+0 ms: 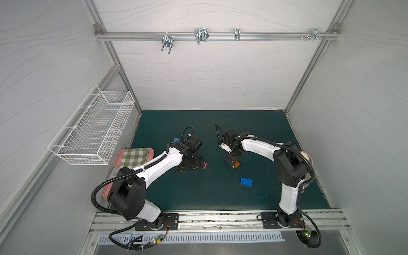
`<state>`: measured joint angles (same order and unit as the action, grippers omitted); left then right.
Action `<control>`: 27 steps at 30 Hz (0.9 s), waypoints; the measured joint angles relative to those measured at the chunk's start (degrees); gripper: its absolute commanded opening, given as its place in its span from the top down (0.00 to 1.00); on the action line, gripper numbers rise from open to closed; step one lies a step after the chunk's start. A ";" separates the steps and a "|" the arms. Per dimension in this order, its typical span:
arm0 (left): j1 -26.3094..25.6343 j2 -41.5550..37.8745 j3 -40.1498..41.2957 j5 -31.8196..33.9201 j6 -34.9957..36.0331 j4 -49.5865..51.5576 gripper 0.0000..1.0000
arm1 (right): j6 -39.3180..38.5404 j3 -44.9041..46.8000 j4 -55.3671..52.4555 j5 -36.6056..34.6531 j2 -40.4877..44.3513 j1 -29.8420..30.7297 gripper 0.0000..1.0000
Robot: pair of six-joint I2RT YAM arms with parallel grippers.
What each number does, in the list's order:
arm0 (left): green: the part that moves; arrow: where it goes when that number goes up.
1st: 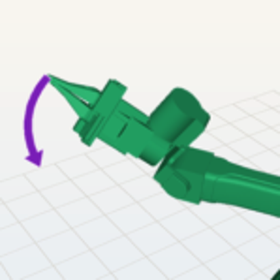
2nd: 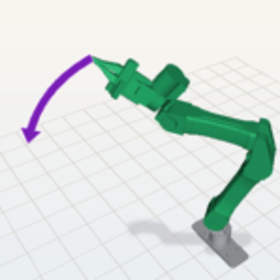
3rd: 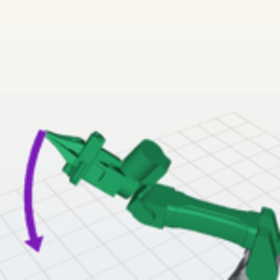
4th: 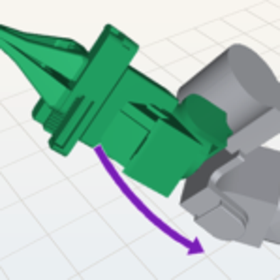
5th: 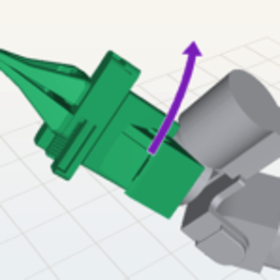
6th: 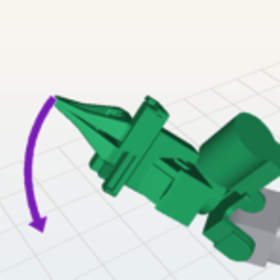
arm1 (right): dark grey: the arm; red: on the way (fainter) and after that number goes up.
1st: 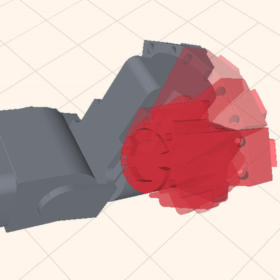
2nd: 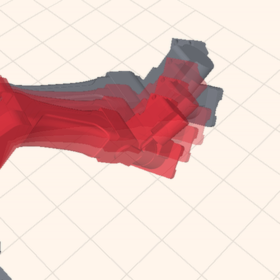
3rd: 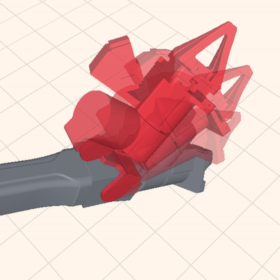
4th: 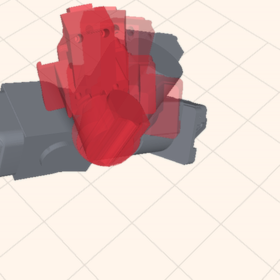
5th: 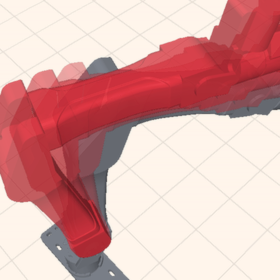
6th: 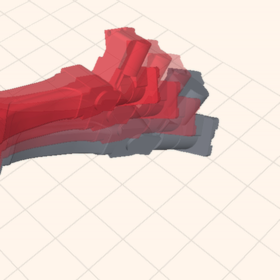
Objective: Assemble a carrot with lego
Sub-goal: Move the lego brick at the center of the board.
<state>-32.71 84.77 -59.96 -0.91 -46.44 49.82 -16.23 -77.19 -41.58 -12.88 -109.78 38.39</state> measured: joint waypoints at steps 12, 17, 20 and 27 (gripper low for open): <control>0.04 -0.74 0.00 -0.07 0.42 0.02 0.01 | 6.75 2.69 -4.17 -0.15 0.09 -6.56 0.04; 0.04 -0.79 0.00 -0.04 0.46 0.04 0.01 | 8.92 2.75 -4.57 -0.20 0.74 -8.76 0.04; 0.04 -0.94 0.02 -0.02 0.50 0.07 0.01 | 9.62 2.75 -4.61 0.11 0.96 -9.29 0.03; 0.04 -2.03 0.33 0.02 0.68 0.22 0.01 | 11.15 2.73 -6.64 3.17 2.14 -9.22 0.01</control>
<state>-32.67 82.74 -59.64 -0.89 -45.76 50.04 -5.08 -74.46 -48.23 -9.72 -107.63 29.17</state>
